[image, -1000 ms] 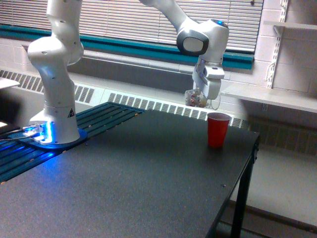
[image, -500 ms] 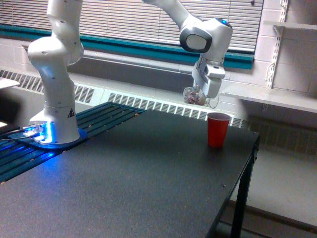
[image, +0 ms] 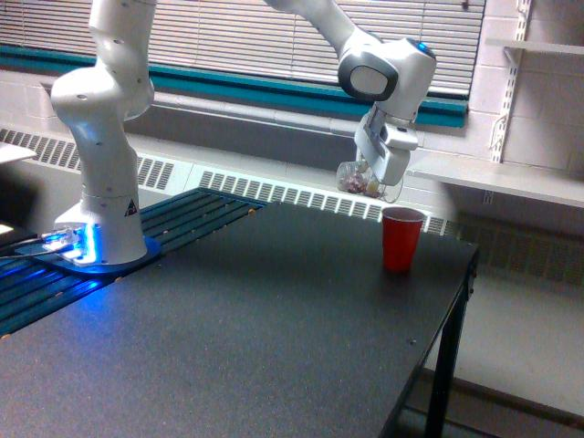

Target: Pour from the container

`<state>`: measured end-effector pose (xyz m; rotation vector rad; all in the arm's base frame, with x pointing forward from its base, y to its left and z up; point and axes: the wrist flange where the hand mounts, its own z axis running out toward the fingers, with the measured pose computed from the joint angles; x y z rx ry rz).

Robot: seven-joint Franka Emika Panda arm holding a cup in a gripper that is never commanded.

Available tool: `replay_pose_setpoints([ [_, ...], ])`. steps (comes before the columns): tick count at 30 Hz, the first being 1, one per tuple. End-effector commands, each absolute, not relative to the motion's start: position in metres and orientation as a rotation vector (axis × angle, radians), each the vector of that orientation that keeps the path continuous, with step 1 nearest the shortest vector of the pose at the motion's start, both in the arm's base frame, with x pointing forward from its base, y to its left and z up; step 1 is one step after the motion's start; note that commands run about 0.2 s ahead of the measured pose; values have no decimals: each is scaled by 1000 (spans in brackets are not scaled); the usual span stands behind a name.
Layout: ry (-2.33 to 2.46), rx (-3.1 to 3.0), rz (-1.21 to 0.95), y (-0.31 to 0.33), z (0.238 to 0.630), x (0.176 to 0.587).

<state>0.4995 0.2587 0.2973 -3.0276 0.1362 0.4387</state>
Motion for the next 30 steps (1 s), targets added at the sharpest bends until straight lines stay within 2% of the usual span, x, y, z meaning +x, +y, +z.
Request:
replay_pose_setpoints([
  [1, 123, -3021, 460, 259, 296, 503],
  [30, 17, -3028, 620, 257, 292, 520],
])
